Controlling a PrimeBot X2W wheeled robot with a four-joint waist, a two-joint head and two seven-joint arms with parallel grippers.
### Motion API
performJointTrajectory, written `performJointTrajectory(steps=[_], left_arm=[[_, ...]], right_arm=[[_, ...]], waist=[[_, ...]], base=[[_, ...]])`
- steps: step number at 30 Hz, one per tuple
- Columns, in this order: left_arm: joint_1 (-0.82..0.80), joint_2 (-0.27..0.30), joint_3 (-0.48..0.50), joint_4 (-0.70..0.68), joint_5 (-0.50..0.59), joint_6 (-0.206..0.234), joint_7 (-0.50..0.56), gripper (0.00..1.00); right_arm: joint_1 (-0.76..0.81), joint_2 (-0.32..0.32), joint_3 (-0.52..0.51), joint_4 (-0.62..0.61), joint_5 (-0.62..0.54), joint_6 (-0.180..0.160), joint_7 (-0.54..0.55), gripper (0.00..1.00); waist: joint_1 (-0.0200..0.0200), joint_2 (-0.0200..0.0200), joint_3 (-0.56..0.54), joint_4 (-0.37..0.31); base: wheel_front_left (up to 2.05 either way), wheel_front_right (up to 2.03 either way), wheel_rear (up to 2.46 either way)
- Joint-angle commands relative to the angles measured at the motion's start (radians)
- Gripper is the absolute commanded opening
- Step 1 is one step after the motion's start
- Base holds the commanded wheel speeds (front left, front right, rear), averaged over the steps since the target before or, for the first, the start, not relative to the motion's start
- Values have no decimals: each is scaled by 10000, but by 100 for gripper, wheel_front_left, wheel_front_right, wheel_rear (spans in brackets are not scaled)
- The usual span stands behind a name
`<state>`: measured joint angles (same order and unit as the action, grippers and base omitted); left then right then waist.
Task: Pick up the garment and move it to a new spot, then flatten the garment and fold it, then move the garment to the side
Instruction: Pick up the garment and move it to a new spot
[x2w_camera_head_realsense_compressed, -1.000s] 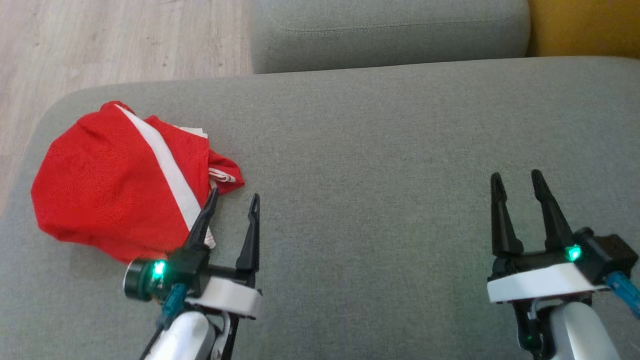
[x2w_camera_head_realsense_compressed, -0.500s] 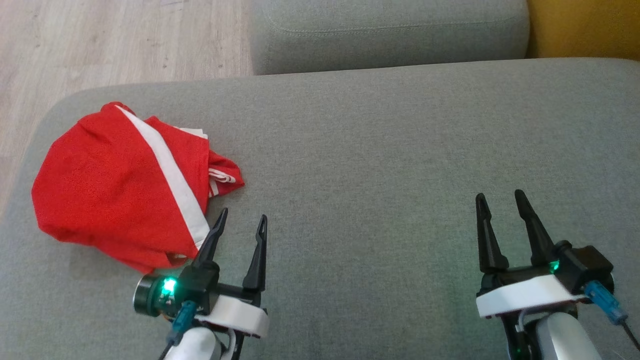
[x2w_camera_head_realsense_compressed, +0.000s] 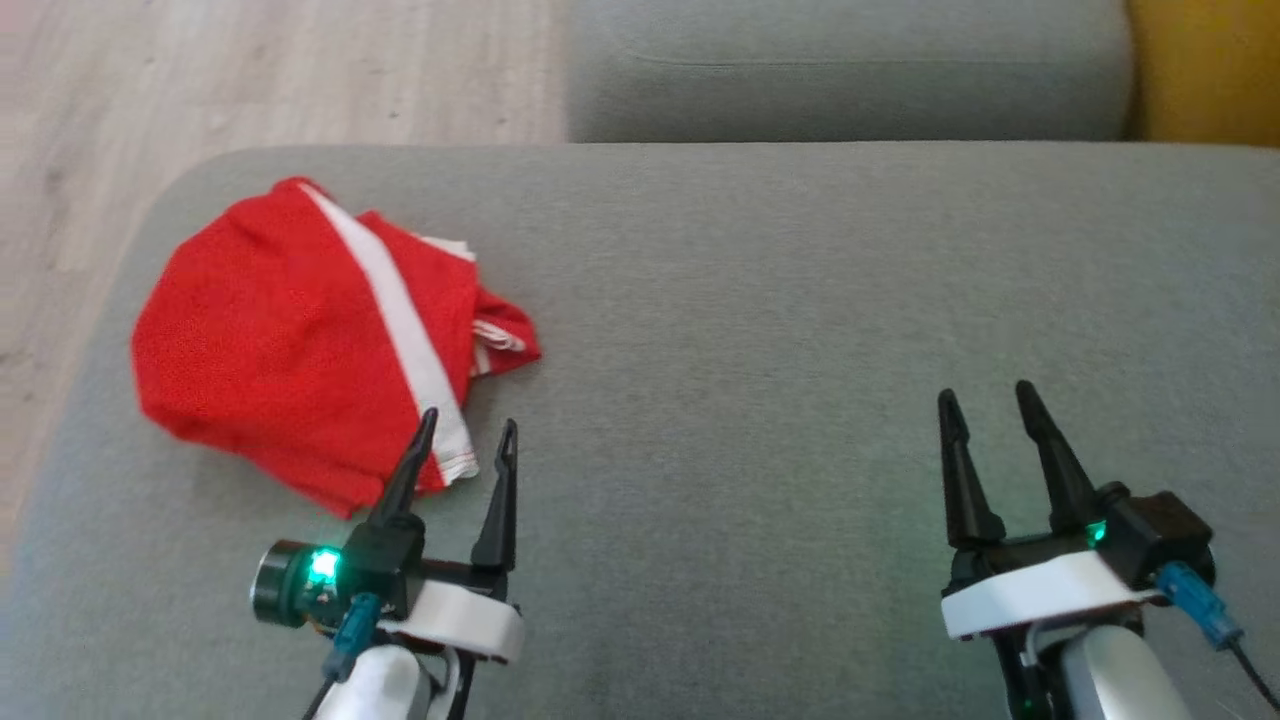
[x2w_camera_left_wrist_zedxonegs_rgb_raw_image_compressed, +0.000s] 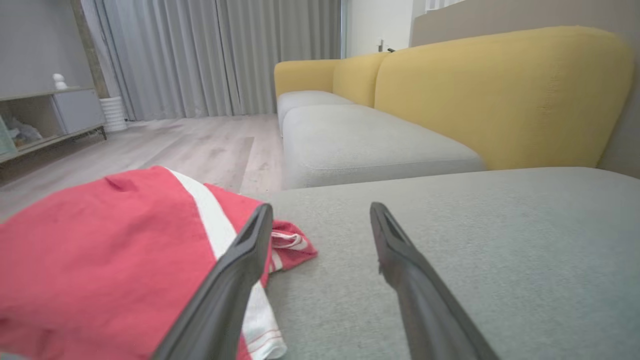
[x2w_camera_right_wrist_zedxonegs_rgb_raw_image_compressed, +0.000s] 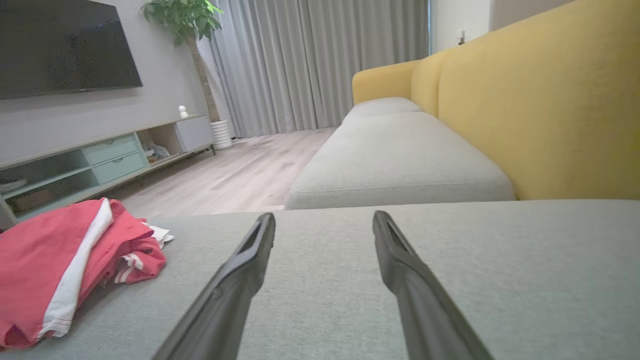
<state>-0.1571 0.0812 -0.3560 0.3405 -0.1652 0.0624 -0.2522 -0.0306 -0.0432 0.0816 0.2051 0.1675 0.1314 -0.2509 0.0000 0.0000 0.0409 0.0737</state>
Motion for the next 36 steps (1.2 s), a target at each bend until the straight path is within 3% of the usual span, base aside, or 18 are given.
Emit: performJointTrajectory(steps=[1, 16, 27, 36], left_arm=[[-371, 22, 443, -252, 94, 73, -95, 100], [164, 64, 1306, -162, 383, 200, -95, 100], [482, 23, 1478, -323, 533, 149, -95, 100], [650, 28, 1731, -497, 573, 113, -95, 100]], right_arm=[[-232, -70, 328, -365, 82, -7, -109, 100], [86, -70, 1643, -209, 331, -7, -109, 100], [154, -70, 2160, -145, 482, -7, -109, 100], [207, -70, 2468, -144, 496, -7, -109, 100]], waist=[[0, 0, -46, 381], [0, 0, -665, 2759], [0, 0, -966, 3687], [0, 0, -904, 3699]], base=[[0, 0, 0], [0, 0, 0], [0, 0, 0], [0, 0, 0]])
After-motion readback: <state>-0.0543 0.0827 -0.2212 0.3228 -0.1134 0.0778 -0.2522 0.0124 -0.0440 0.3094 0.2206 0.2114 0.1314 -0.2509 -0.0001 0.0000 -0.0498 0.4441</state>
